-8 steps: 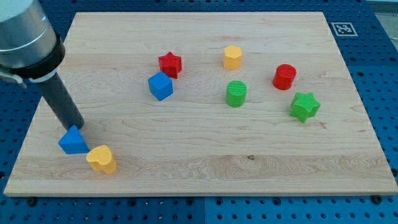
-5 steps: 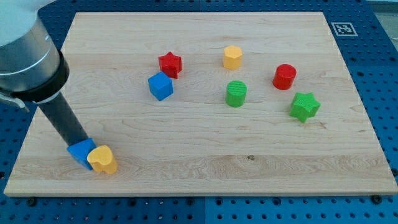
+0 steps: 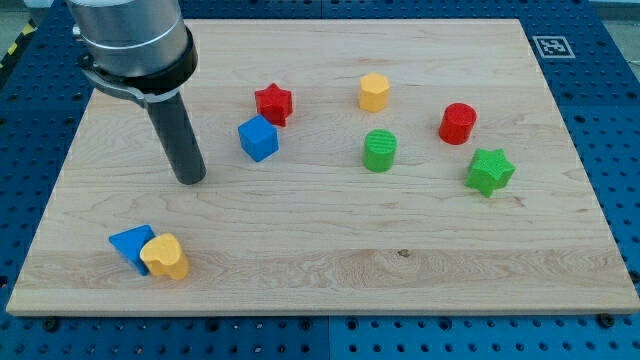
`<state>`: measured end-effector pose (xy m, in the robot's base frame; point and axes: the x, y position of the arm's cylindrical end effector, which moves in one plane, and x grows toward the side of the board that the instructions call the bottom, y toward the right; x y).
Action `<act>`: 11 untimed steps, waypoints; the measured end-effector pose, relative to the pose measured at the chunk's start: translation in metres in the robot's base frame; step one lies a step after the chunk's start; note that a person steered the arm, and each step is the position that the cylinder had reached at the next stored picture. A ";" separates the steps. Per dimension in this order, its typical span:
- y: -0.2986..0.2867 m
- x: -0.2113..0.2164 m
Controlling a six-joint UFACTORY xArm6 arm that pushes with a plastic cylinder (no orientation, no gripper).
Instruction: Push the blue cube to the top of the blue triangle
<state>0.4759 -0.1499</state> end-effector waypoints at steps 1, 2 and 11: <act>0.007 0.000; 0.069 0.021; 0.068 -0.050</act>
<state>0.4260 -0.0819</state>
